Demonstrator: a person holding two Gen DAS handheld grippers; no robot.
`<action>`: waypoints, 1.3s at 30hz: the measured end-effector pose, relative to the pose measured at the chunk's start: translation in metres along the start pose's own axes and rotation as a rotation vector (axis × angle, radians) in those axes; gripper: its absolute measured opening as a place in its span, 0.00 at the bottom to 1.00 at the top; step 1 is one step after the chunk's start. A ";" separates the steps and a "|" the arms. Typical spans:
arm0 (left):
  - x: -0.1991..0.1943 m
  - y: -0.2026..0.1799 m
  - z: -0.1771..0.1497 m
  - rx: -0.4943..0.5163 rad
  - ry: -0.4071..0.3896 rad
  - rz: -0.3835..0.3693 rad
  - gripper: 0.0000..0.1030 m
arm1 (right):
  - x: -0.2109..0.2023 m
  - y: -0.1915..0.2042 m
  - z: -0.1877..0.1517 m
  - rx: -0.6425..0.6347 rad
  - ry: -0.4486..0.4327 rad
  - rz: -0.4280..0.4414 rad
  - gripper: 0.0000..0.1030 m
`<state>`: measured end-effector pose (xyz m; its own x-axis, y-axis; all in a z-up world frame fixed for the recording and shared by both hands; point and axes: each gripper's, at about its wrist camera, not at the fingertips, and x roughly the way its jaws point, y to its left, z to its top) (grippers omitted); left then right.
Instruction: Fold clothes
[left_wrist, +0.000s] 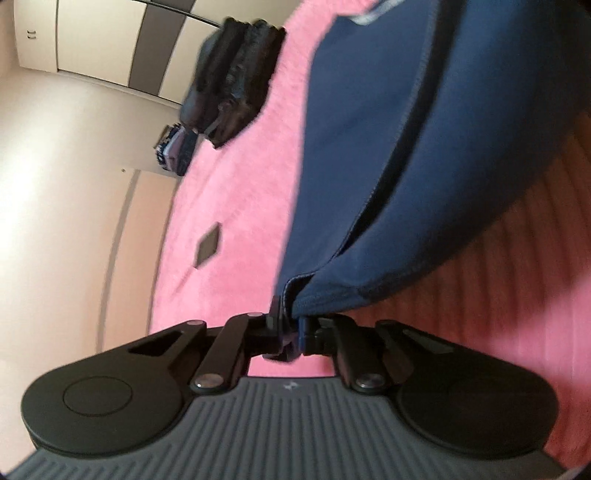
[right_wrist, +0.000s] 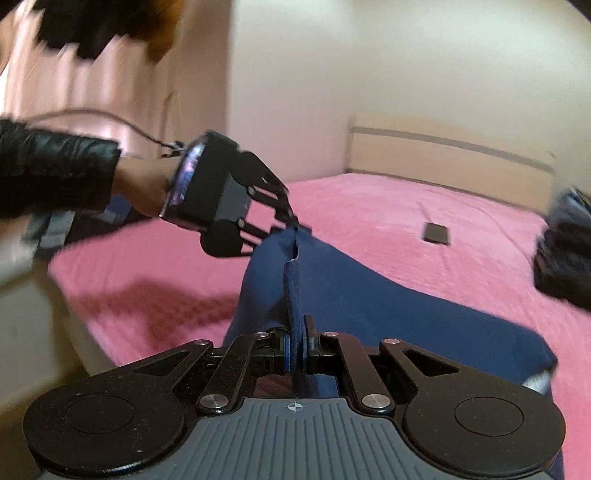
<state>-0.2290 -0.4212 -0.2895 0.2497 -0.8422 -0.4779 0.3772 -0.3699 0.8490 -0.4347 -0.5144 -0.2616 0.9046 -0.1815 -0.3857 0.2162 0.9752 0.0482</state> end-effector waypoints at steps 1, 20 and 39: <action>-0.003 0.011 0.012 0.003 -0.014 0.018 0.06 | -0.010 -0.007 -0.001 0.043 -0.018 -0.018 0.04; 0.130 -0.007 0.283 0.184 -0.150 -0.191 0.36 | -0.094 -0.167 -0.116 0.891 -0.070 -0.126 0.04; 0.054 -0.004 0.195 -0.488 -0.015 -0.334 0.38 | -0.163 -0.161 -0.107 0.823 -0.157 -0.367 0.04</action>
<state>-0.3907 -0.5414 -0.2749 0.0352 -0.7177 -0.6954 0.8010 -0.3959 0.4492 -0.6560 -0.6284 -0.3053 0.7537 -0.5363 -0.3799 0.6396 0.4653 0.6119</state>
